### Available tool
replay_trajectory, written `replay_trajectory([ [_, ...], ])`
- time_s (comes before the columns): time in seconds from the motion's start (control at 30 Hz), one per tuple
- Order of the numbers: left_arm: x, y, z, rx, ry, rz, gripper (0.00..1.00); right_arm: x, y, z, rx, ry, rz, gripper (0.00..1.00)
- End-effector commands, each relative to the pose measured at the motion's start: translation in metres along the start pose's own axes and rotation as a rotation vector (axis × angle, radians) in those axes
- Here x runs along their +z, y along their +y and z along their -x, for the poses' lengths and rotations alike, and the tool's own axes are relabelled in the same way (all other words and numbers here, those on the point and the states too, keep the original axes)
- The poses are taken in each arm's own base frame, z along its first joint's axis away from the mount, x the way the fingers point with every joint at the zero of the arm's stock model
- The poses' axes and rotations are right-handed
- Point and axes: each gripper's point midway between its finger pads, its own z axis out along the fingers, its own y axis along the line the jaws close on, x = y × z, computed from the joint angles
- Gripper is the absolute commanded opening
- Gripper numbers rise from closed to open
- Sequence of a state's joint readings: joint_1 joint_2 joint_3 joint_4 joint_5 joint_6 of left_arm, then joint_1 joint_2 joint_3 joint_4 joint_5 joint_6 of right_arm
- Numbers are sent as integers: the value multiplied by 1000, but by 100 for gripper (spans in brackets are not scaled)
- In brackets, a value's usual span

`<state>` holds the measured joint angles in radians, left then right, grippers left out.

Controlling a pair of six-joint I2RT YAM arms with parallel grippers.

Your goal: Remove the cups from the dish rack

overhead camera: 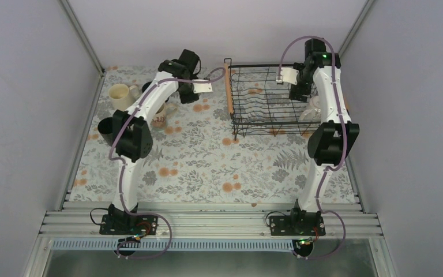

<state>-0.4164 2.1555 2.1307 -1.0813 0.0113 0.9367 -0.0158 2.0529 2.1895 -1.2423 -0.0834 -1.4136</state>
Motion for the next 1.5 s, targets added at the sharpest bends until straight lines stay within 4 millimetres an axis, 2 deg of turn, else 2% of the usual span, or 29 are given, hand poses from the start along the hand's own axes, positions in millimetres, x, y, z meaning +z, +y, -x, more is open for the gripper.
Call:
replay_trajectory([
  [0.0,-8,13,8,31,-3,0,2,2,13,-23,-99,85,53,99],
  [0.17,13,4,0,42,38,-83,2,13,26,-38,-180,140,108,94],
  [0.37,36,0,-8,49,70,-112,3,23,31,-61,-245,246,114,89],
  [0.57,56,0,-10,70,73,-128,3,13,32,-54,-298,205,99,89],
  [0.73,69,5,-7,70,64,-119,4,7,40,-63,-383,257,74,90],
  [0.87,77,6,-8,68,64,-119,10,4,50,-66,-443,266,86,90],
  [1.03,83,6,-7,67,60,-118,18,5,48,-76,-515,329,66,91],
  [1.13,86,5,-8,66,66,-122,27,13,48,-78,-526,335,86,91],
  [1.27,87,5,-10,56,75,-121,31,28,47,-81,-528,339,100,90],
  [1.37,85,6,-10,46,73,-116,39,38,53,-81,-527,346,129,88],
  [1.47,78,13,-7,42,68,-93,46,41,55,-74,-536,328,132,88],
])
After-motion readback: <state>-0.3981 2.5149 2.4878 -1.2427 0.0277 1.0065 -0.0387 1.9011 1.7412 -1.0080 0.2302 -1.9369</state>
